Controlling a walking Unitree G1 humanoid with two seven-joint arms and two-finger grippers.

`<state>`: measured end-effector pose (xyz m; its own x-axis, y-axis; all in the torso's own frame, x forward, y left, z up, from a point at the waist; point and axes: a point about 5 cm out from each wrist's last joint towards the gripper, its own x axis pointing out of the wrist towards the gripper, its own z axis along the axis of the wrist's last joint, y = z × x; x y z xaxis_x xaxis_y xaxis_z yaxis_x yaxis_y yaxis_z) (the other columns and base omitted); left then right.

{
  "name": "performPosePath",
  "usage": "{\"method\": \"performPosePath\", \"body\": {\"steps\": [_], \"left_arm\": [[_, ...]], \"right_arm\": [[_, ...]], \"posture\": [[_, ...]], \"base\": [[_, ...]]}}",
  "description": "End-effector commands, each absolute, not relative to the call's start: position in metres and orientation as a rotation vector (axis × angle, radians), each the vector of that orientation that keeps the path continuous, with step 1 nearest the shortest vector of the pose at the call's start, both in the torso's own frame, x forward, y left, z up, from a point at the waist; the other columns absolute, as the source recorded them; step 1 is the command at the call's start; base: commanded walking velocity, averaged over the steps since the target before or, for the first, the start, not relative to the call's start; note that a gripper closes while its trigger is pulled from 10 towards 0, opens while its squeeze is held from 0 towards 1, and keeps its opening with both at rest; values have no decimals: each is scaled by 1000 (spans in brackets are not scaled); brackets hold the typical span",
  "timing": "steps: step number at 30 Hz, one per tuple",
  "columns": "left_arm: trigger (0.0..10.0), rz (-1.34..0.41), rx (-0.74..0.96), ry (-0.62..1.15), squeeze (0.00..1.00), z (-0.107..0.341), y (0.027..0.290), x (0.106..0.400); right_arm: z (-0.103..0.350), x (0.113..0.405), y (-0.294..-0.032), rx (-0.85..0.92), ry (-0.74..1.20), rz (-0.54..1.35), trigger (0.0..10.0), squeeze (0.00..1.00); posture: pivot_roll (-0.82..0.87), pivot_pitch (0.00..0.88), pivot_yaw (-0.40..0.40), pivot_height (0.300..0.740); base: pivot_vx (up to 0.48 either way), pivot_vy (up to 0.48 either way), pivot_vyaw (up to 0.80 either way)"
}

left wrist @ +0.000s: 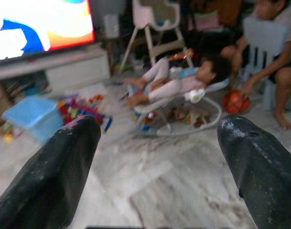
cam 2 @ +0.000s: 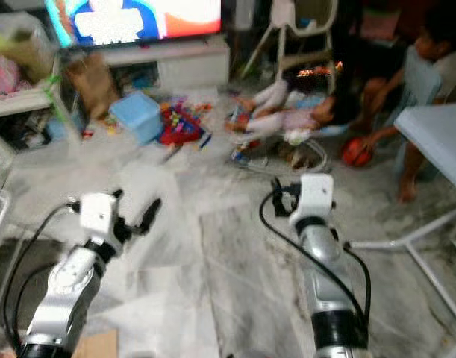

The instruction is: Restocking fridge

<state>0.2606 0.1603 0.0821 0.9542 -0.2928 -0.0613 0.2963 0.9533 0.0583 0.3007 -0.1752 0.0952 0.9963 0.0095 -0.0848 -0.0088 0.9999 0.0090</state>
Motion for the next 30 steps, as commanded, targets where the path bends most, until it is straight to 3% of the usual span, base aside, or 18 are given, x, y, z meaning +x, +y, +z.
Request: {"method": "performPosePath", "body": {"steps": [1, 21, 30], "left_arm": [[10000, -298, 77, 51, 0, 82, 163, 260], [10000, -319, 75, 38, 0, 85, 159, 262], [10000, -319, 73, 33, 0, 85, 157, 262]], "right_arm": [[98, 302, -171, 8, 74, 15, 10000, 0], [103, 309, -170, 11, 36, -2, 10000, 0], [102, 309, -171, -2, 30, -9, 10000, 0]], "posture": [[11, 0, -34, 716], [10, 0, -22, 716], [8, 0, -23, 716]], "base": [[472, 0, -800], [474, 0, -793], [480, 0, -129]]}}
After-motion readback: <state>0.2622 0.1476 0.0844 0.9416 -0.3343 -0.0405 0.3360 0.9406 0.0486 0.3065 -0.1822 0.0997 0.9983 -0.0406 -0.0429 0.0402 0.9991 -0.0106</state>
